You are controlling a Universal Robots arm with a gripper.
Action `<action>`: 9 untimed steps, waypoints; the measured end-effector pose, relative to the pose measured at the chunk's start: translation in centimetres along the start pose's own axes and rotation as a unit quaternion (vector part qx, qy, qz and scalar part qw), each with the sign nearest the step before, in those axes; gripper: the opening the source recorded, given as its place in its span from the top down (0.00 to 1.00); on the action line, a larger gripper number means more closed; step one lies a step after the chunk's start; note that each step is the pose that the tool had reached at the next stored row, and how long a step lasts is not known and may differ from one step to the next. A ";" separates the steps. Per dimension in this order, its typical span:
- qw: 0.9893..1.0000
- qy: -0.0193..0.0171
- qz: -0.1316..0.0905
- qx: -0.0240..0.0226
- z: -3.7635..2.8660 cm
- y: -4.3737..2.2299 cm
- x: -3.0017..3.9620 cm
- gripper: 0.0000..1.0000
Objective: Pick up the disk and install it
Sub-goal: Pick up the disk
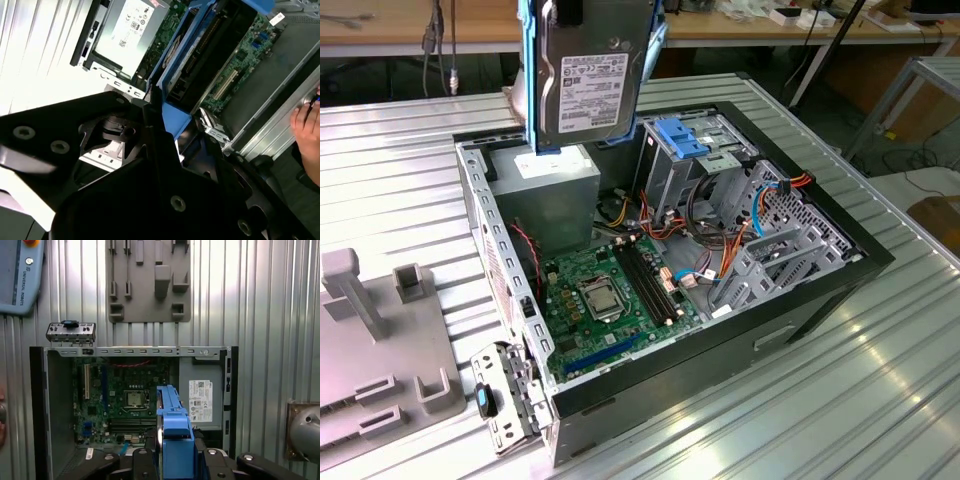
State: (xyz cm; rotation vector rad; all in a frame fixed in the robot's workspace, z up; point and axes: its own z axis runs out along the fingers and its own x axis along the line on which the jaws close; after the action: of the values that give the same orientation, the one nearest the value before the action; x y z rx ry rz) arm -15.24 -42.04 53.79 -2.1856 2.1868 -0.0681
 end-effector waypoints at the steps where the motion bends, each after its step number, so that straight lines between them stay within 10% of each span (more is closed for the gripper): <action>1: 1.000 0.000 0.000 0.000 0.14 -0.32 0.22 0.63; 9: 1.000 0.000 0.000 0.000 0.89 -4.11 0.52 0.63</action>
State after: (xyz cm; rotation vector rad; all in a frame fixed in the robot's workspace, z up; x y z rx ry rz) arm -11.08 -42.56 53.17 -2.1854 2.1866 -0.0680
